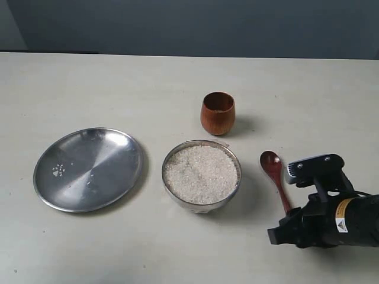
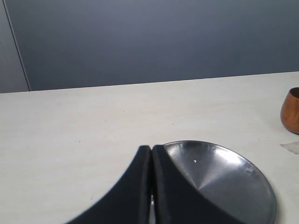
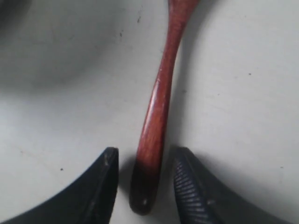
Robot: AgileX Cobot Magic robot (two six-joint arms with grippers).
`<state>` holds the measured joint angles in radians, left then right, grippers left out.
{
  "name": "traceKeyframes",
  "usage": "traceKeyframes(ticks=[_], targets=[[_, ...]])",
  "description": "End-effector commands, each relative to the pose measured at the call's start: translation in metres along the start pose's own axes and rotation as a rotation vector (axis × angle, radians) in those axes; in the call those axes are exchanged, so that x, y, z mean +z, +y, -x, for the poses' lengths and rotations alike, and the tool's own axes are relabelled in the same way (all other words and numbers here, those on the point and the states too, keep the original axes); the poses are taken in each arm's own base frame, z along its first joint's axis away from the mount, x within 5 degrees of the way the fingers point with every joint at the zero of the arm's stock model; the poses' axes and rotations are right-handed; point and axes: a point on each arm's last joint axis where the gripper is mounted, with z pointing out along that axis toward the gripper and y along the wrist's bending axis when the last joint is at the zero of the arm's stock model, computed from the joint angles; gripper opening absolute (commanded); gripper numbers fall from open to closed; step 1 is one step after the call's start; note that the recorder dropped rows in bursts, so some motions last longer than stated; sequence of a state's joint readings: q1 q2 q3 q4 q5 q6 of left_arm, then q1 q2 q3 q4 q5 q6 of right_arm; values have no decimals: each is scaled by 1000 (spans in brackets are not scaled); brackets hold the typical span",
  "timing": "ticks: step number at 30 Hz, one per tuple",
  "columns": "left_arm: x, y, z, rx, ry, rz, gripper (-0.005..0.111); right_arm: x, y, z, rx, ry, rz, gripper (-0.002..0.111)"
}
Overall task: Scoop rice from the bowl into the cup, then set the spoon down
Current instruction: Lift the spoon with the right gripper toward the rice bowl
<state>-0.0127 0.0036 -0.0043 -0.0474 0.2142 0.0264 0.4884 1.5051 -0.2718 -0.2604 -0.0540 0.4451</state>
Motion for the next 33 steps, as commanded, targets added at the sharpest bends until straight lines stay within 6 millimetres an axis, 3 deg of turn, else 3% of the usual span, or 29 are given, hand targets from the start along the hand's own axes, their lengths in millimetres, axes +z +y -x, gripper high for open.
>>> traceKeyframes(ticks=[1, 3, 7, 8, 12, 17, 25, 33], targets=[[0, 0, -1, 2, -6, -7, 0, 1, 0, -2, 7, -2, 5, 39], [0, 0, -1, 2, -6, -7, 0, 1, 0, -2, 7, -2, 5, 35], [0, 0, -1, 2, -6, -7, 0, 1, 0, -3, 3, 4, 3, 2], [0, 0, -1, 2, -6, -7, 0, 1, 0, -3, 1, 4, 3, 0], [0, 0, -1, 2, -6, -7, 0, 1, 0, -2, 0, 12, -2, 0], [0, 0, -1, 2, -6, -7, 0, -14, 1, 17, -3, -21, -28, 0], [0, 0, -1, 2, -6, -7, 0, -76, -2, 64, -89, -55, -157, -1], [0, 0, -1, 2, -6, -7, 0, -112, 9, 93, -347, 61, -115, -1]])
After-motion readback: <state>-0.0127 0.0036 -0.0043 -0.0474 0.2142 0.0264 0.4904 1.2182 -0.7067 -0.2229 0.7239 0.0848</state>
